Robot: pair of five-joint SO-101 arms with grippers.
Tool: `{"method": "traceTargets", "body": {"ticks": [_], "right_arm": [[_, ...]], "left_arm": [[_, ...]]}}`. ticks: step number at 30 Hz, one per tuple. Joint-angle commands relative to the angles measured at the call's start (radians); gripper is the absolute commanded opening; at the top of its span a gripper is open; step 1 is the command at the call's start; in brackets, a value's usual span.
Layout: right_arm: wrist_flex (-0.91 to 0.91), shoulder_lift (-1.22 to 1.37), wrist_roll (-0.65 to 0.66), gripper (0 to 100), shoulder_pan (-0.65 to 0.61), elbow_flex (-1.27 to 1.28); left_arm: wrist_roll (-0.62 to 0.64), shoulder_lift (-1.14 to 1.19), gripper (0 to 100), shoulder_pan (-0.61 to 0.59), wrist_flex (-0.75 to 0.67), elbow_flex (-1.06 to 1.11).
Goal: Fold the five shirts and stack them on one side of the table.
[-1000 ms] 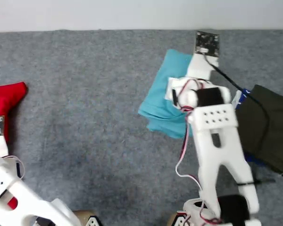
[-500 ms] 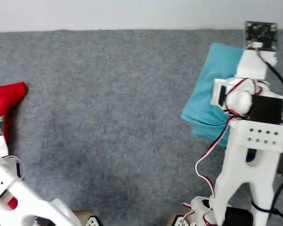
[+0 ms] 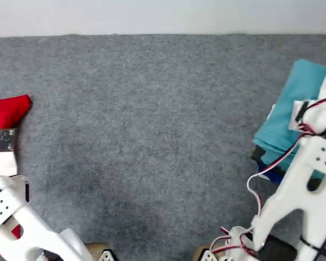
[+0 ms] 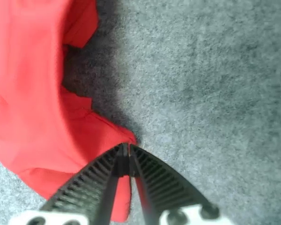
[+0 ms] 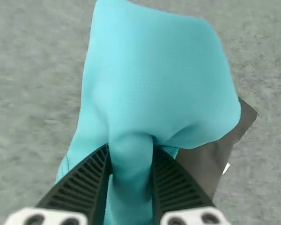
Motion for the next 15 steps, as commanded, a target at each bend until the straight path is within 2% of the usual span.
{"method": "traceTargets", "body": {"ticks": [1,13,15], "right_arm": [[-0.133,0.027,0.072,0.8,0.056,0.043],[-0.269,0.182,0.106,1.1,0.097,0.12],[-0.272,0.193,0.106,6.1,0.119,0.109]], "left_arm": [[-0.006,-0.015,2,0.014,0.009,-0.039],[-0.006,-0.015,2,0.014,0.003,-0.039],[-0.006,-0.015,2,0.014,0.005,-0.039]]}}
